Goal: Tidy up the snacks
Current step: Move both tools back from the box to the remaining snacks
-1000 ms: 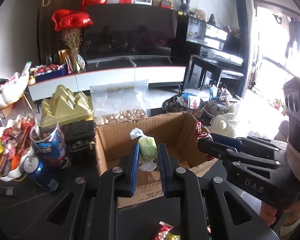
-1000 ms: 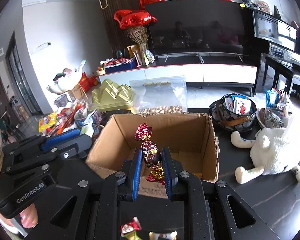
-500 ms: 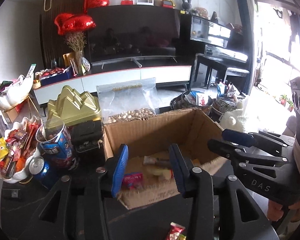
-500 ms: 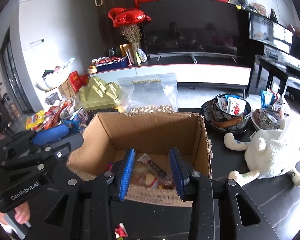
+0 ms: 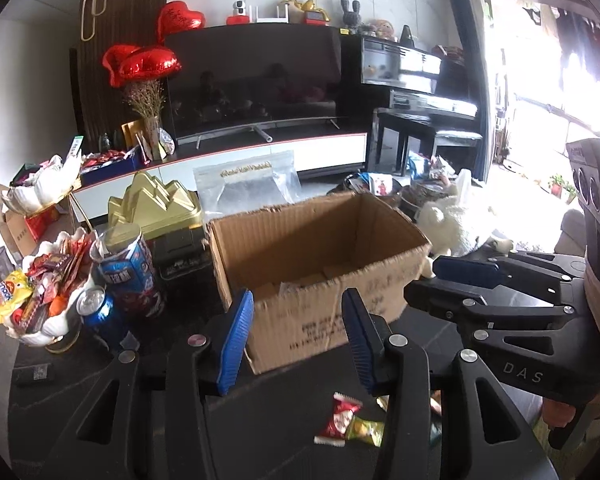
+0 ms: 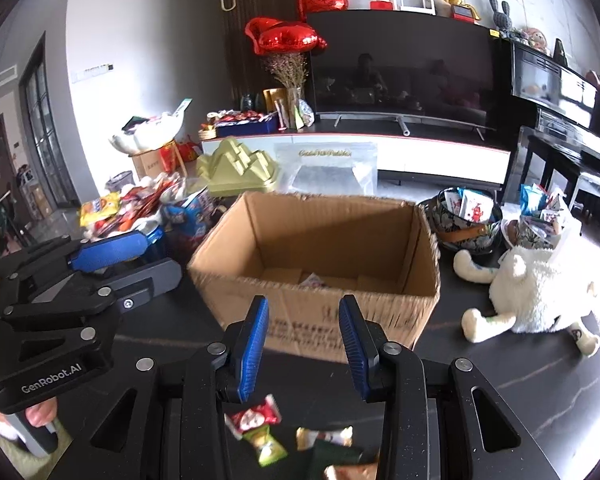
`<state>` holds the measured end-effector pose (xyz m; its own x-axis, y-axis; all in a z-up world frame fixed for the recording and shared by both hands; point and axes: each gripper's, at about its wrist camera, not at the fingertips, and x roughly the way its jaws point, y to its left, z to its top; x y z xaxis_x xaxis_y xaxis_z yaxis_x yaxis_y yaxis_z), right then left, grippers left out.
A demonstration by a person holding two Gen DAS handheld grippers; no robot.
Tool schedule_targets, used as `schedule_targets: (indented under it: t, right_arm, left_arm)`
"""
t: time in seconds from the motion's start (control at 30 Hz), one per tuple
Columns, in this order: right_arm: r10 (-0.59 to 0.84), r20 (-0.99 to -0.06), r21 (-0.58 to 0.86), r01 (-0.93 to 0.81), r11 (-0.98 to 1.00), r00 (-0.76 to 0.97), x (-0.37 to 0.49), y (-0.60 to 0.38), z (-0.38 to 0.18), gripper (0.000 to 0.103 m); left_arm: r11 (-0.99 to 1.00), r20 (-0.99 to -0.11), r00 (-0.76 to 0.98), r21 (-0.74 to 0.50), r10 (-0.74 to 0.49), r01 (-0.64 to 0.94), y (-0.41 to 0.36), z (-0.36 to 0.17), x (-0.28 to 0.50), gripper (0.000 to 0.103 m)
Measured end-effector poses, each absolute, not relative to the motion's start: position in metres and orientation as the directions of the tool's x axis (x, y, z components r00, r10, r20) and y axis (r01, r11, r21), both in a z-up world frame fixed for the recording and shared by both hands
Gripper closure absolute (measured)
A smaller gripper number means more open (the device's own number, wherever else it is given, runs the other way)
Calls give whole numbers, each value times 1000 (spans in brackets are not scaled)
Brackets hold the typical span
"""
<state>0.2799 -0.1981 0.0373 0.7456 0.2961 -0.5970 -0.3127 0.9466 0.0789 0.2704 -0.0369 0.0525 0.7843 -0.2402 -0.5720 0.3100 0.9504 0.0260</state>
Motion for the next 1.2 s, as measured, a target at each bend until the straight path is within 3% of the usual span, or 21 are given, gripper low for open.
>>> schedule_targets:
  t: [0.9,1.2]
  right_arm:
    - [280,-778,75,-359,930,563,243,-180,-64,65]
    - [262,-804,86,-332,939,533,246,-187,-85,65]
  left_arm:
    - [902,-737,604,-19,-304,431,-39,-57,243,58]
    - [881,-773,541,-51,-333,469,-51,-87,255,62]
